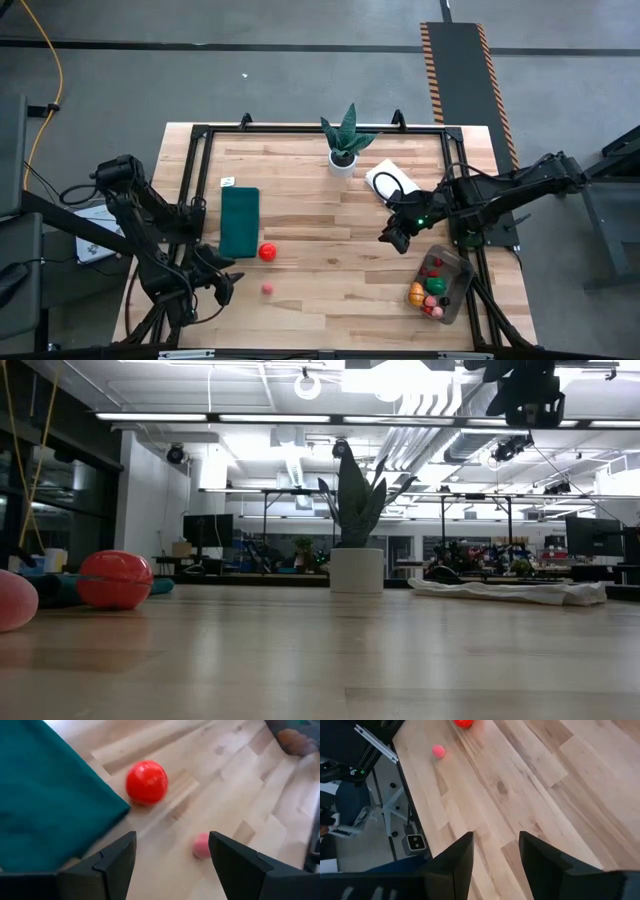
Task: Pick and placing Produce into tupperware
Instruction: Put the pink peach into the black bin
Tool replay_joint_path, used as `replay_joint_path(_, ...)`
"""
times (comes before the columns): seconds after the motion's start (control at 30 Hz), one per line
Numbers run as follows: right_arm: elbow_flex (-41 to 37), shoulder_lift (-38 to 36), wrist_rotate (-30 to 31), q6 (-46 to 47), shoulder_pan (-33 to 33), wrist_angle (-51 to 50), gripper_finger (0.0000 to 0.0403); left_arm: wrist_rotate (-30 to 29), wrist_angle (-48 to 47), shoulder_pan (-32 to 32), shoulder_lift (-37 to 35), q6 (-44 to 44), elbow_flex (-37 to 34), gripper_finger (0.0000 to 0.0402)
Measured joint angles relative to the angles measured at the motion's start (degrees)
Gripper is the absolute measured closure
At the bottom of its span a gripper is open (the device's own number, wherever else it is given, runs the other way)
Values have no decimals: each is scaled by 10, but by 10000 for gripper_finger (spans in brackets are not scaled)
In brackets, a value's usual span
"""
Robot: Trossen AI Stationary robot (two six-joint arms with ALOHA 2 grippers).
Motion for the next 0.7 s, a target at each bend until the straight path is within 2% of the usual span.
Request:
replay_joint_path(0.2, 0, 0, 0, -7, -3, 0, 253, 16, 9, 0, 2, 7, -1, 165)
replay_joint_path(0.33, 0, 0, 4, -20, -3, 0, 253, 64, 27, 0, 2, 45, -1, 165)
replay_joint_path(0.4, 0, 0, 9, -24, -3, 0, 253, 67, 44, 0, 2, 57, -1, 165)
replay_joint_path(0.6, 0, 0, 9, -24, -3, -5, 253, 30, 98, 0, 6, 215, -1, 165)
replay_joint_path(0.7, 0, 0, 9, -24, -7, -10, 253, 19, 100, 0, 7, 254, -1, 165)
